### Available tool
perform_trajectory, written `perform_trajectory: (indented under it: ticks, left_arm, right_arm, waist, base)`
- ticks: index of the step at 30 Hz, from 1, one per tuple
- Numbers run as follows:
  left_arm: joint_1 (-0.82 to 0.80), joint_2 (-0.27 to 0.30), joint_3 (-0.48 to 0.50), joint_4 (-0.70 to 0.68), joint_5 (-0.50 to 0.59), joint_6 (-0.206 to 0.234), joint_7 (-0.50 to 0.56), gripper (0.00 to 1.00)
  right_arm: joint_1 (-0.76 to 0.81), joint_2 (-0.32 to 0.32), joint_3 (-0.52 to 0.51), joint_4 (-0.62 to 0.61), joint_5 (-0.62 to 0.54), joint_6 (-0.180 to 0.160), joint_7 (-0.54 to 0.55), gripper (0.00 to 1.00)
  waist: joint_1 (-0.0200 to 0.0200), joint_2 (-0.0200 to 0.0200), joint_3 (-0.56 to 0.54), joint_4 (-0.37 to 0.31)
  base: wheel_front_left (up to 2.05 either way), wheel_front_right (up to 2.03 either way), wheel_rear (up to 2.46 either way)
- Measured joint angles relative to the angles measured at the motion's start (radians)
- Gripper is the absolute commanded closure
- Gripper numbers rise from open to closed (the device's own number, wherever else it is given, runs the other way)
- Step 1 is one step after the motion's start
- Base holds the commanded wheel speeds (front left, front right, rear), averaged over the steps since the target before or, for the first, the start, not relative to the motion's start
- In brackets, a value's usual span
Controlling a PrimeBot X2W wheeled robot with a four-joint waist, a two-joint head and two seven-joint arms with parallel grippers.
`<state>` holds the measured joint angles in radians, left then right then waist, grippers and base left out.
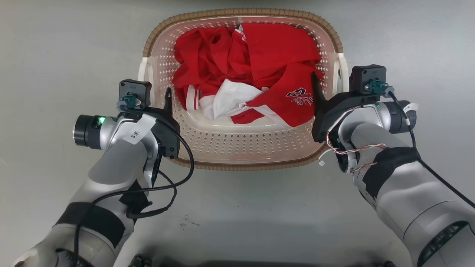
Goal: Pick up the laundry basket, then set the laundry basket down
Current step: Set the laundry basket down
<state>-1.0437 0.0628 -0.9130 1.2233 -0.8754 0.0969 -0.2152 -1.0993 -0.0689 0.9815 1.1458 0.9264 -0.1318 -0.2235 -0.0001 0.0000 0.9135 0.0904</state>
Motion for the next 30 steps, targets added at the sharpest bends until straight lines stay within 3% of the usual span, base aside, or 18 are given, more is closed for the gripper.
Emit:
perform_trajectory:
  ticks: [20,30]
  left_arm:
    - [0.002,-0.003,0.036,0.02,-0.004,0.009,-0.029,0.0]
    - [0.05,0.008,0.027,-0.065,0.05,0.009,-0.035,0.0]
  right_arm:
    - [0.005,0.001,-0.003,0.051,-0.002,0.0,-0.024,0.0]
    - [0.04,-0.018,-0.057,0.018,-0.003,0.0,-0.026,0.0]
  waist:
    - [0.0,0.0,-0.074,-0.008]
    - [0.0,0.0,-0.178,-0.013]
  base:
    - [0.0,0.0,0.0]
    - [0.0,0.0,0.0]
